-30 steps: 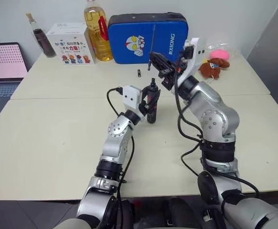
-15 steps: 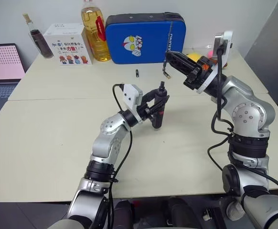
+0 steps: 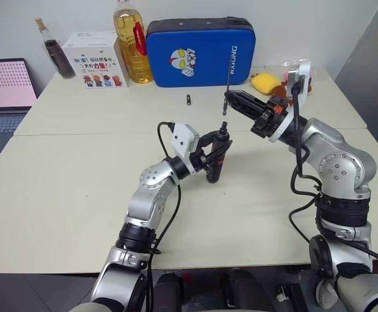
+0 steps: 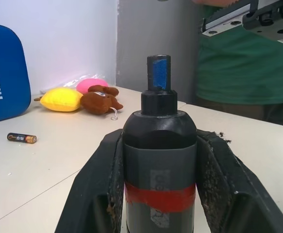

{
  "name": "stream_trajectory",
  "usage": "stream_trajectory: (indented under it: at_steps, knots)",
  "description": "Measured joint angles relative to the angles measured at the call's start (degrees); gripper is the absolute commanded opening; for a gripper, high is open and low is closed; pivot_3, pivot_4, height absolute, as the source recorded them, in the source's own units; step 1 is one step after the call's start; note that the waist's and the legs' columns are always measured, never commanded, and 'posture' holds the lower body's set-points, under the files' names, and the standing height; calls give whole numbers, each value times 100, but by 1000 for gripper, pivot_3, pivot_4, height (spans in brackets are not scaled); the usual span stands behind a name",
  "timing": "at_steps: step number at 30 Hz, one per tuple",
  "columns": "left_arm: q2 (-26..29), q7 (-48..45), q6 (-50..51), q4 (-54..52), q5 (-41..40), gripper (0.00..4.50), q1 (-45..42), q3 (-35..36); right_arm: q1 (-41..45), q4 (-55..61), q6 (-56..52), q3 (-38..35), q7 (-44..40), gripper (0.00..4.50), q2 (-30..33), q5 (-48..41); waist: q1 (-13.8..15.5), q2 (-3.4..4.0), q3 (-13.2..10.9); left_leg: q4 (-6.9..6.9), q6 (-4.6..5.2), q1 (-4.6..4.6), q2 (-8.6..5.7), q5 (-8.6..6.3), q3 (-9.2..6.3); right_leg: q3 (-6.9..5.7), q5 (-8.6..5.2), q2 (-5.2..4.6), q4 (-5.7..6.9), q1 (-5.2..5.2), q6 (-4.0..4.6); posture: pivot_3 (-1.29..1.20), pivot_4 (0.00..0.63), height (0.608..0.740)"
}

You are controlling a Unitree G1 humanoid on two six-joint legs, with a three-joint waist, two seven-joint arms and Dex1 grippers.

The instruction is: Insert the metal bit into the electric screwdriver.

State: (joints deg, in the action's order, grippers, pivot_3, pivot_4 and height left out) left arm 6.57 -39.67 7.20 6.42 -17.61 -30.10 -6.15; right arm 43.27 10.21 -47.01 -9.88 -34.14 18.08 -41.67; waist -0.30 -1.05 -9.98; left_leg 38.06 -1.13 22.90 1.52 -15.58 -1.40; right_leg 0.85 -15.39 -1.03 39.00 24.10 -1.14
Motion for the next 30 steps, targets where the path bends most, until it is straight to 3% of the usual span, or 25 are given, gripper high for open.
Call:
stream_trajectory:
  at_steps: [30]
  knots:
    - [4,-3,-14,16,-3,1681,-1,2,-349,8,344,280,42,25,62,47,0,0,0,0,0,-1,0,0,0,-1,0,0,0,-1,0,0,150,740]
